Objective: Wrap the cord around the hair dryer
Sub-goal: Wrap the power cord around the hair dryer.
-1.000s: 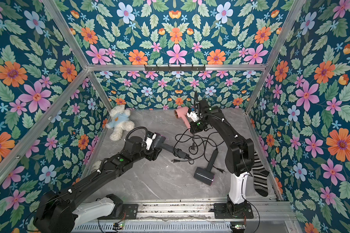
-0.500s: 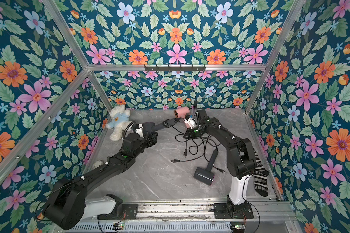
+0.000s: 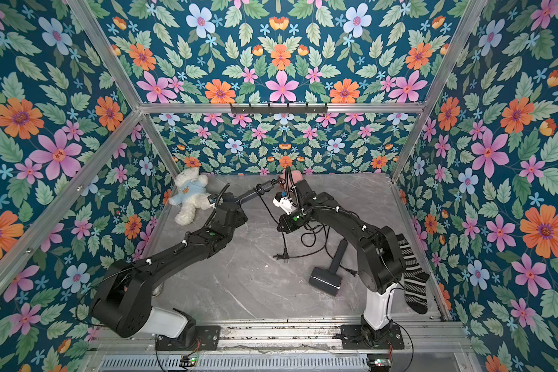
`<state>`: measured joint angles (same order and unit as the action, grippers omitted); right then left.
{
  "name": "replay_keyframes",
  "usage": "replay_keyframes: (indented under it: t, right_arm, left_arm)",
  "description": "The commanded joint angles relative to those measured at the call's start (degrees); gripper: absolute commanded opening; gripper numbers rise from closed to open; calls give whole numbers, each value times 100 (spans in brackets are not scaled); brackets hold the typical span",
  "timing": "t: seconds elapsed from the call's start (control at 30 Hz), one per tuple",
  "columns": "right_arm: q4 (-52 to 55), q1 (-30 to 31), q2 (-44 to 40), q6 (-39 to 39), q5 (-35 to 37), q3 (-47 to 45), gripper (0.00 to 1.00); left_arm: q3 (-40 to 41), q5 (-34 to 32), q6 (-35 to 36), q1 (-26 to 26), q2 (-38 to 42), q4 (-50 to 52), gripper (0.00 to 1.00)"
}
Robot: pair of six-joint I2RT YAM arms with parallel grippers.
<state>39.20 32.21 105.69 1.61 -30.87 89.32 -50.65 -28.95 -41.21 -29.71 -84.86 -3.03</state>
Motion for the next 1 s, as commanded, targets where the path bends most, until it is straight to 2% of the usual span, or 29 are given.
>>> replay_keyframes:
  t: [0.0,0.17,0.27,0.43,0.57,0.63,0.8,0.9,0.97]
  right_arm:
    - [1519,208,-31,497,652,478,0]
    - [2288,275,91,740,952,1518,0]
    - [2829,275,378,1053,1115,2351,0]
    - [3874,258,997,1604,1800,3728,0]
    - [4131,236,1158,1912,2084,4117,0]
    - [4192,226,1237,2121,2389,4173,0]
    - [3925,151,1069,2649,2889,3637,0]
    - [3630,-43,798,2722,2564,3271,0]
    - [3546,-240,635,2740,1856,3151,0]
  left_arm:
    - [-133,-1749,350,-8,-199,288,0]
    - [51,-1903,1062,-108,-248,346,0]
    - [-149,-1213,1883,-176,-369,530,0]
    - [-1000,-1065,3040,-714,-774,1802,0]
    - [-1160,-714,3559,-944,-833,2368,0]
    - [-1076,-298,3831,-1024,-735,2436,0]
    - [-949,1632,4307,-1062,-469,2620,0]
    - [-852,2399,4507,-1060,-207,2667,0]
    - [-729,2951,4616,-1054,44,2539,0]
